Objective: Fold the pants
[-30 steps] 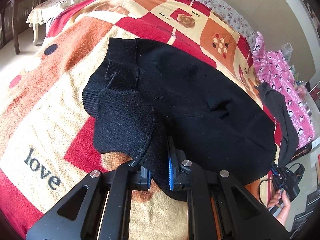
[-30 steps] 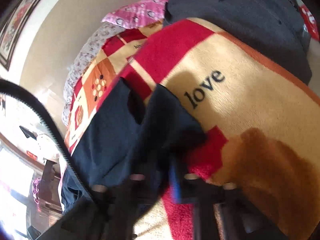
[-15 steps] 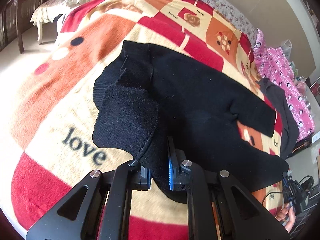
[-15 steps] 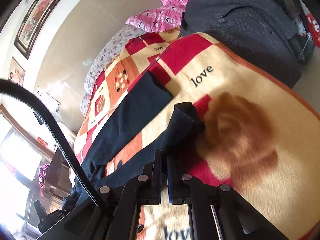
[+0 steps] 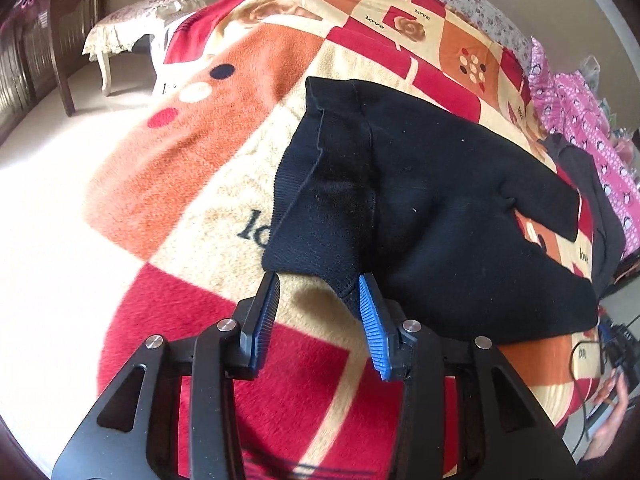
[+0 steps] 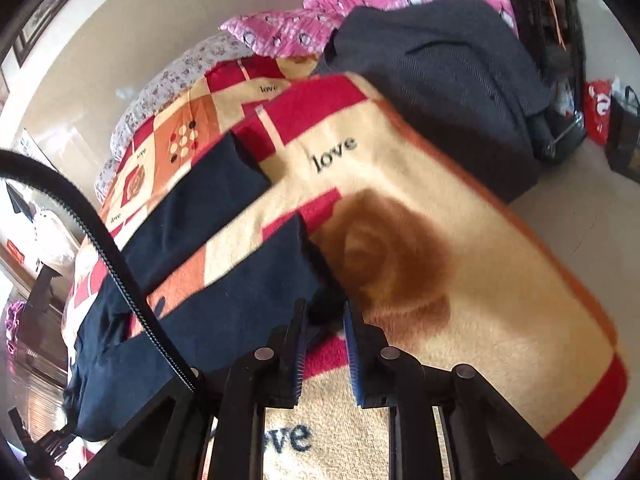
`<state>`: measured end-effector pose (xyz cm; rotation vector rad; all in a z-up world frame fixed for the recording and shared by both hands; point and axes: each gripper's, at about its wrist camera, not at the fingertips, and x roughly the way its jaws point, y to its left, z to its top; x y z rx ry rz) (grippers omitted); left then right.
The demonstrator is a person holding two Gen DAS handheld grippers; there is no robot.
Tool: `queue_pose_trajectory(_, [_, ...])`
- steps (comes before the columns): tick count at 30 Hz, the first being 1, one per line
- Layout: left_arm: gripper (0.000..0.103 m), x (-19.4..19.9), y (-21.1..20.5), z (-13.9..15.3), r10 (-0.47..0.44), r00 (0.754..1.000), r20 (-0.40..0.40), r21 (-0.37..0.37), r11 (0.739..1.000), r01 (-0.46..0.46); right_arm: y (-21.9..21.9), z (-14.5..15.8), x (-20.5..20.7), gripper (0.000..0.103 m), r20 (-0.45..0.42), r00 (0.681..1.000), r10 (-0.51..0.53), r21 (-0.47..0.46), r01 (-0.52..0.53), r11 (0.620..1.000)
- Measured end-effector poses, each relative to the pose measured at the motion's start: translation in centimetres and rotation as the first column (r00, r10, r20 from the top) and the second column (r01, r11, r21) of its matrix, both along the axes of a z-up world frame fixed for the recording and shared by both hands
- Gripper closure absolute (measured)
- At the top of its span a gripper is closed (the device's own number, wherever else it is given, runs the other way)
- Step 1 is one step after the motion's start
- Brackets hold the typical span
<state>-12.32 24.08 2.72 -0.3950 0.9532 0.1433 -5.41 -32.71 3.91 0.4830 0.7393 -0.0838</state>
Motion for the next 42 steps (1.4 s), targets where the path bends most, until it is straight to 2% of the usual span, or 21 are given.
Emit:
queue_pose_trajectory(2, [0.063,-0.2,-0.4,1.0,0.001,1.000,0.003,0.053,0.999,-0.001,0.1,1.0,0.0,0.085,0.027,1.000,0.008,-0.005,-0.007,1.000])
queue_pose_trajectory(3, [0.063,-0.4,-0.7,1.7,0.022,1.000,0.009,0.118,0.993,-0.023,0.3,1.3,0.2,0.085,0.040,0.999,0.016,-0.005,-0.016,1.000])
queue_pose_trajectory(4, [0.063,-0.5,-0.9,2.3,0.035,0.999,0.027,0.170,0.985,-0.039,0.6,1.6,0.3,0.082,0.048,0.998,0.030,-0.007,-0.029,1.000])
queue_pose_trajectory(5, [0.063,-0.5,-0.9,3.0,0.038,0.998,0.052,0.198,0.979,-0.047,1.0,1.9,0.5,0.074,0.051,0.998,0.043,-0.010,-0.042,0.999])
queue_pose_trajectory(7, [0.063,-0.1,-0.5,3.8,0.031,0.997,0.073,0.191,0.981,-0.044,1.8,2.2,1.2,0.063,0.058,0.995,0.077,-0.021,-0.076,0.997])
queue_pose_trajectory(8, [0.063,0.3,-0.4,4.0,0.027,0.997,0.072,0.177,0.983,-0.040,2.4,2.3,1.8,0.061,0.062,0.993,0.105,-0.027,-0.103,0.994])
queue_pose_trajectory(10, [0.063,1.4,-0.4,4.2,0.020,0.997,0.073,0.159,0.987,-0.031,3.5,2.3,3.2,0.061,0.046,0.989,0.143,-0.040,-0.141,0.989])
queue_pose_trajectory(20, [0.063,7.6,-1.6,4.2,-0.009,0.997,0.077,0.194,0.981,-0.006,7.8,2.8,8.7,0.054,0.009,0.961,0.275,-0.117,-0.272,0.955])
queue_pose_trajectory(25, [0.063,10.1,-1.5,4.0,-0.012,0.997,0.077,0.227,0.974,-0.006,8.1,3.0,11.0,0.052,-0.002,0.960,0.282,-0.140,-0.279,0.950])
queue_pose_trajectory(28, [0.063,11.3,-1.3,3.8,-0.015,0.997,0.073,0.227,0.974,-0.002,8.0,2.8,12.4,0.047,-0.019,0.961,0.276,-0.161,-0.275,0.948])
queue_pose_trajectory(31, [0.062,12.9,-0.6,3.7,-0.038,0.997,0.063,0.198,0.980,0.025,7.6,2.7,13.8,0.043,-0.033,0.960,0.277,-0.168,-0.278,0.946])
queue_pose_trajectory(36, [0.062,15.3,1.5,3.6,-0.082,0.996,0.046,0.166,0.983,0.073,7.3,2.6,15.3,0.042,-0.047,0.959,0.279,-0.179,-0.283,0.942])
queue_pose_trajectory(42, [0.062,18.7,5.4,0.9,-0.115,0.993,-0.027,0.112,0.987,0.118,6.4,2.2,16.5,0.042,-0.037,0.959,0.281,-0.135,-0.283,0.949])
